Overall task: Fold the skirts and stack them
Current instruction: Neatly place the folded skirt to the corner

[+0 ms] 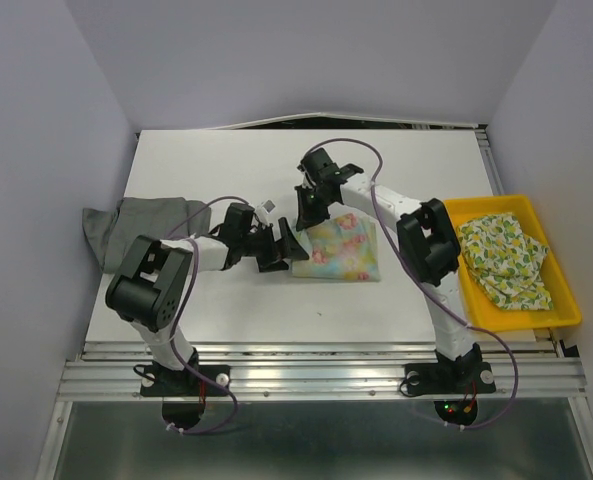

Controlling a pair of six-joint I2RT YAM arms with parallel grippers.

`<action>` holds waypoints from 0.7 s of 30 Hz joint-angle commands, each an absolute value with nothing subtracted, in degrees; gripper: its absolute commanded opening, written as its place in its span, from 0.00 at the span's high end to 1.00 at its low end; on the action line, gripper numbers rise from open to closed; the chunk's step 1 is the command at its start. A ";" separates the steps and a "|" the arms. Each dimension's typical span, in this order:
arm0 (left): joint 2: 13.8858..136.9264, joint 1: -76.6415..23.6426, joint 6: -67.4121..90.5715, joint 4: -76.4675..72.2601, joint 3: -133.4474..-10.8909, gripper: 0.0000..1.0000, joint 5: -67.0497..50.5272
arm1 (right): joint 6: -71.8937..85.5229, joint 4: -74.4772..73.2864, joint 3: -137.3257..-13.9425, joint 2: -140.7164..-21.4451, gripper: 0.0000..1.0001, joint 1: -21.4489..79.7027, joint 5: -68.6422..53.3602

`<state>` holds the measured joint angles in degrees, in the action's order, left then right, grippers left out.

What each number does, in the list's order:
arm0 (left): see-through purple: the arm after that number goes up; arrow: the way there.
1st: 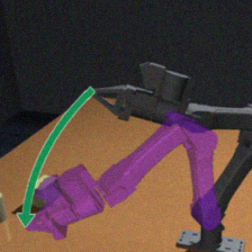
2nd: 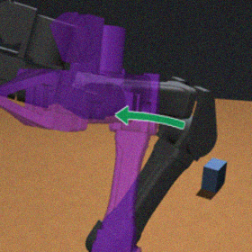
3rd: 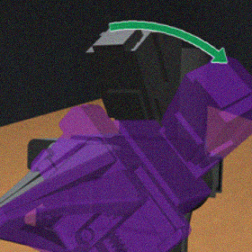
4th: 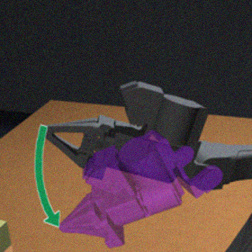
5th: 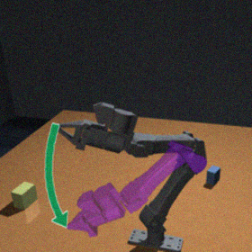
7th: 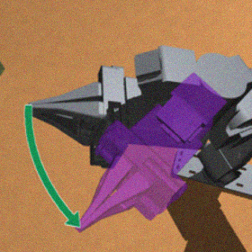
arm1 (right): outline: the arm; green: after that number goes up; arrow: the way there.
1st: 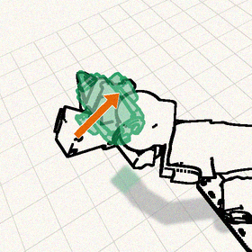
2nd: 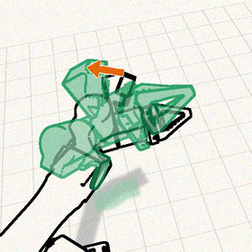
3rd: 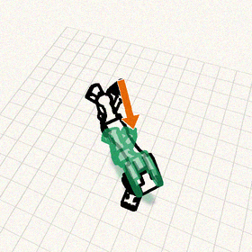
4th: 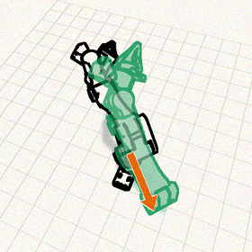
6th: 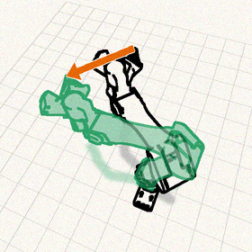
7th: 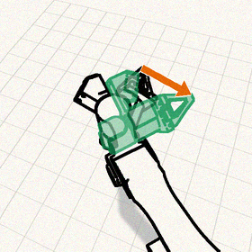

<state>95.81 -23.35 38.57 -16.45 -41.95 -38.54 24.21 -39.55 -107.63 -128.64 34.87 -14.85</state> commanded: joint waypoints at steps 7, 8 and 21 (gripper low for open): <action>104.23 -25.66 46.23 -26.98 -46.40 0.04 -43.33 | 27.68 -35.77 -107.14 -123.40 0.99 34.63 -21.79; 104.67 -25.75 46.67 -27.24 -46.67 0.05 -43.42 | 27.86 -35.77 -107.14 -123.31 0.99 34.63 -21.80; 102.57 -25.31 42.46 -13.91 -53.34 0.69 -34.82 | 28.22 -35.60 -105.65 -122.52 0.54 33.05 -21.27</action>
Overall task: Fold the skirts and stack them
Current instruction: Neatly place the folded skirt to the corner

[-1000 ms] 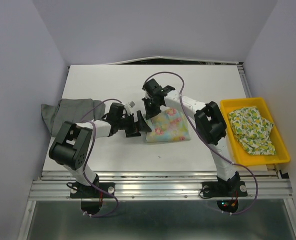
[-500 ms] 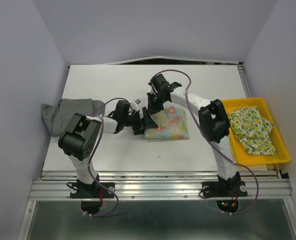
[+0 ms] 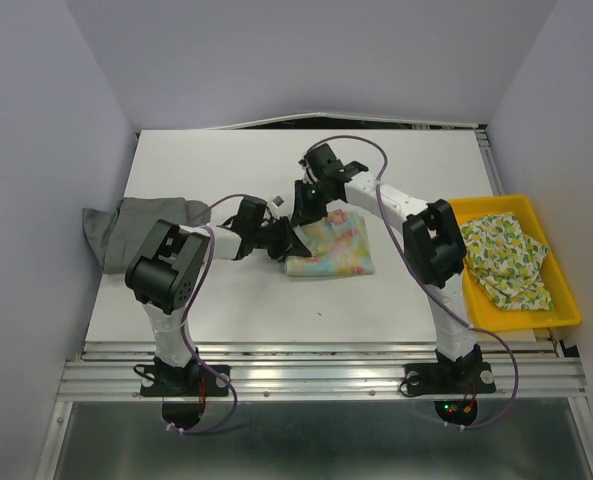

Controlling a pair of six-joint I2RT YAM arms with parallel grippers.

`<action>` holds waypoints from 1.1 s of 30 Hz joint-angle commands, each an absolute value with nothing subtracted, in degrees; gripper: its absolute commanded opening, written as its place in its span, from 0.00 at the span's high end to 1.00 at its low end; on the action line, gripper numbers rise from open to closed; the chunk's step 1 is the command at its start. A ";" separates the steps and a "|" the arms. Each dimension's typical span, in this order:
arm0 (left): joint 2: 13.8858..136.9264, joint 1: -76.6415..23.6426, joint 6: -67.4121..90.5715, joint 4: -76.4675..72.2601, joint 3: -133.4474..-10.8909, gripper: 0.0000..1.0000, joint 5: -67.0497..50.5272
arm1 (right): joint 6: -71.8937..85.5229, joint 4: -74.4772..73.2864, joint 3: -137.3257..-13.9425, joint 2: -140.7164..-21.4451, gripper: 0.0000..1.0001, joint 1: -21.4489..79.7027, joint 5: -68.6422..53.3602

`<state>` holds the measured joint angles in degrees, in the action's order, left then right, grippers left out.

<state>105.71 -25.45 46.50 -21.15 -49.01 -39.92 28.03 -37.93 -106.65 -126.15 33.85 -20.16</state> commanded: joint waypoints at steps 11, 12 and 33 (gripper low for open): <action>95.46 -23.73 15.58 11.41 -63.62 1.00 -24.00 | 21.54 -35.60 -106.53 -120.42 0.00 22.08 -17.05; 94.93 -23.38 13.21 13.43 -64.33 1.00 -23.73 | 21.01 -35.60 -105.31 -119.98 0.00 21.10 -17.14; 98.08 4.73 -24.43 51.50 -93.07 1.00 -21.71 | 16.79 -36.65 -98.52 -116.63 0.00 18.28 -16.52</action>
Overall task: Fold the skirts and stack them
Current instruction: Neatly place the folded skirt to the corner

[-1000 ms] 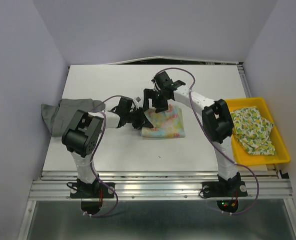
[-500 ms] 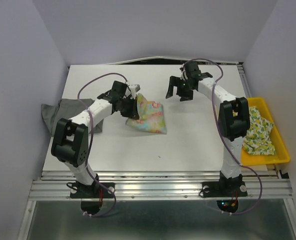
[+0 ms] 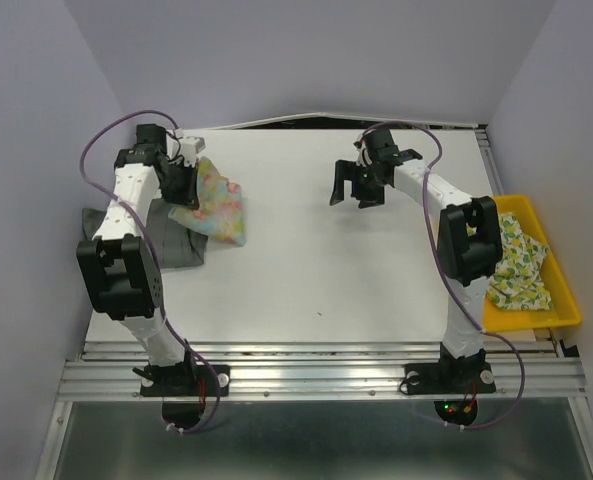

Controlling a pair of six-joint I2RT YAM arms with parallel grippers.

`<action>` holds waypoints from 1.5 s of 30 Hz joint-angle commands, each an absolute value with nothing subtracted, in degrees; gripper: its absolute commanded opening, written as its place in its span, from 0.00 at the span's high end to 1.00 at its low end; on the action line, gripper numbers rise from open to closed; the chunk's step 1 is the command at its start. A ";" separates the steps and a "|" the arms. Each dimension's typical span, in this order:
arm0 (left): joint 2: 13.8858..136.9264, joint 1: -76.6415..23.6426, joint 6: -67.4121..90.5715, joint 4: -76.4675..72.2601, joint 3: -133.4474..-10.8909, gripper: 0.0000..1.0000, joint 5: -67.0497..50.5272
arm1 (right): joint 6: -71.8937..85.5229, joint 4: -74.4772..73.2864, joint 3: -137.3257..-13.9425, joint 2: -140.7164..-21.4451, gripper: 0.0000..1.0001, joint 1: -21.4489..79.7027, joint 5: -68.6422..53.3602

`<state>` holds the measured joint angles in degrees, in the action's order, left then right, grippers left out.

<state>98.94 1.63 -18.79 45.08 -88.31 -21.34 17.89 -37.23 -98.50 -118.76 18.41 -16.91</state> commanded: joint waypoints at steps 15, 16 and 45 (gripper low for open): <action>96.95 16.43 -31.38 64.25 -100.64 1.00 -27.07 | 15.82 -37.53 -98.61 -117.42 0.00 18.28 -18.28; 96.68 17.04 -31.81 64.25 -99.59 1.00 -26.64 | 15.73 -37.53 -98.70 -117.42 0.00 18.28 -18.37; 94.58 25.22 -27.59 41.40 -88.23 0.44 -4.84 | 13.54 -38.85 -98.79 -118.04 0.00 18.28 -18.11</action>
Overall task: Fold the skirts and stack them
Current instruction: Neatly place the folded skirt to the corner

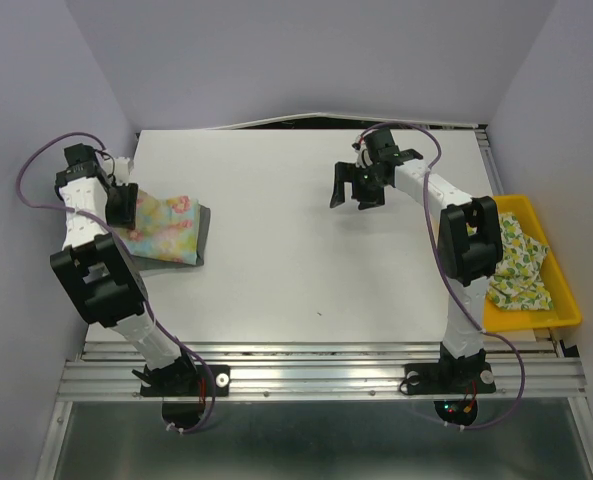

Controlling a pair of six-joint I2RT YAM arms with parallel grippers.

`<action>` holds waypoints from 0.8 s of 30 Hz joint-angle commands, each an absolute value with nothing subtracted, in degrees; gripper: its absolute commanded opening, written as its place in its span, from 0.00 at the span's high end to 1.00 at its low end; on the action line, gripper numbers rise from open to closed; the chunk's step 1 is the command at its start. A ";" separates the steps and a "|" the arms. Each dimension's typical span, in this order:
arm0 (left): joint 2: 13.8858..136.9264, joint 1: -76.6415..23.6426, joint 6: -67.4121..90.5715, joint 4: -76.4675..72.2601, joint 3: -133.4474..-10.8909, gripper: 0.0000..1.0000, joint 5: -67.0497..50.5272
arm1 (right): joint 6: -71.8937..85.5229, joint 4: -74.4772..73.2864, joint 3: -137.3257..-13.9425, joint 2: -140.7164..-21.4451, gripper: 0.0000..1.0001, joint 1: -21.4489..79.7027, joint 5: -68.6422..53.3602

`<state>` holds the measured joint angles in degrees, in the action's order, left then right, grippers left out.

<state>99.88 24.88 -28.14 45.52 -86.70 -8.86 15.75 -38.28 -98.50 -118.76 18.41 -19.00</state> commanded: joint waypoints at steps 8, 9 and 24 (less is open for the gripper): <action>89.49 25.22 -30.67 39.82 -94.31 0.28 6.24 | 9.85 -40.69 -100.28 -116.90 0.00 18.28 -16.44; 88.86 25.22 -31.11 39.73 -94.05 0.28 6.07 | 9.41 -41.39 -100.63 -116.98 0.00 18.28 -16.61; 81.12 -1.56 -32.89 35.25 -84.29 0.01 -0.62 | -4.04 -45.26 -97.14 -108.82 0.00 9.50 -22.06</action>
